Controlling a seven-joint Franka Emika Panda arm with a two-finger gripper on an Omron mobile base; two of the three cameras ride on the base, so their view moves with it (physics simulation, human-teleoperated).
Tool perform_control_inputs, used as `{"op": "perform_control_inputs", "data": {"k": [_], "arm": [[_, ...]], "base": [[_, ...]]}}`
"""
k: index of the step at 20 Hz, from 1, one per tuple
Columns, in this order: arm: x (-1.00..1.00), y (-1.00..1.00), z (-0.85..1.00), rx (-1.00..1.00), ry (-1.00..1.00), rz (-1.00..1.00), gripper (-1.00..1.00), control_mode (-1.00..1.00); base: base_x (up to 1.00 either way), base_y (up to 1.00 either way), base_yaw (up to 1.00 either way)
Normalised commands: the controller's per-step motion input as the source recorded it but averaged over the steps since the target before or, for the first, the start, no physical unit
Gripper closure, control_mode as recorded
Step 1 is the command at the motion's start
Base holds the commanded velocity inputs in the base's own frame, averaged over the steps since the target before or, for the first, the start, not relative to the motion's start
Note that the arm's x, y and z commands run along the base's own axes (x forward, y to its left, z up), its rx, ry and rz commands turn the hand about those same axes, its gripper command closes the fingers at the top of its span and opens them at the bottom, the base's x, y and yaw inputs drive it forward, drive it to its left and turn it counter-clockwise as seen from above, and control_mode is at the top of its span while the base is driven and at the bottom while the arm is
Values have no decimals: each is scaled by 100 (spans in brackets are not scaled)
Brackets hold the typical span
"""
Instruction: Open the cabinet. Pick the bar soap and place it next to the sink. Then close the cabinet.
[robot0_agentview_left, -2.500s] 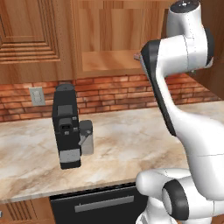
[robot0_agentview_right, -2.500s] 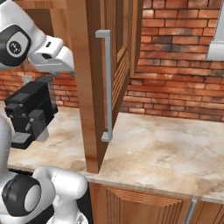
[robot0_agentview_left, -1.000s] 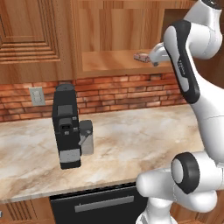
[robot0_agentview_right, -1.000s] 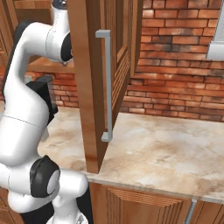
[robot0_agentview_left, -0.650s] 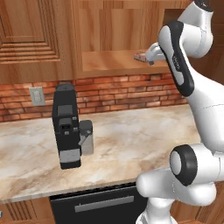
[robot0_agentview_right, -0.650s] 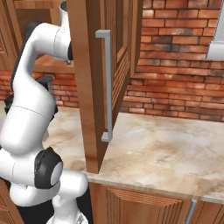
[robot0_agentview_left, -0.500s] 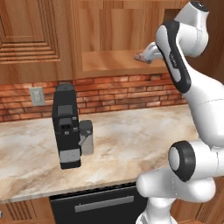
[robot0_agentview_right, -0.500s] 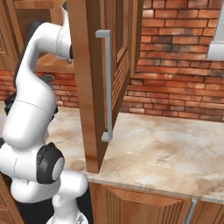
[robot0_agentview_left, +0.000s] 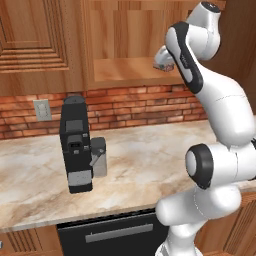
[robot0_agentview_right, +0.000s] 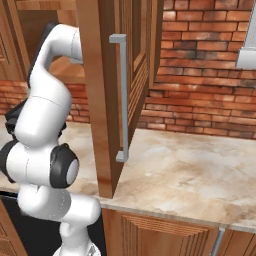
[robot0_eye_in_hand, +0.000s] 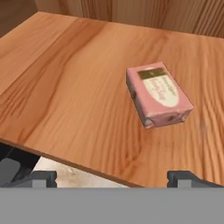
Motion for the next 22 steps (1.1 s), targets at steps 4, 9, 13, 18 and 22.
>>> {"op": "perform_control_inputs", "data": {"k": [4,9,13,18,22], "arm": [[36,0,0,-4,0,0,-100,-100],[38,0,0,-6,0,0,-100,-100],[53,0,-4,-1,0,0,-100,-100],[41,0,-9,0,0,0,-100,-100],[30,0,-7,0,0,0,-100,-100]], "base": [[0,0,0],[0,0,0],[0,0,0],[0,0,0],[0,0,0]]}}
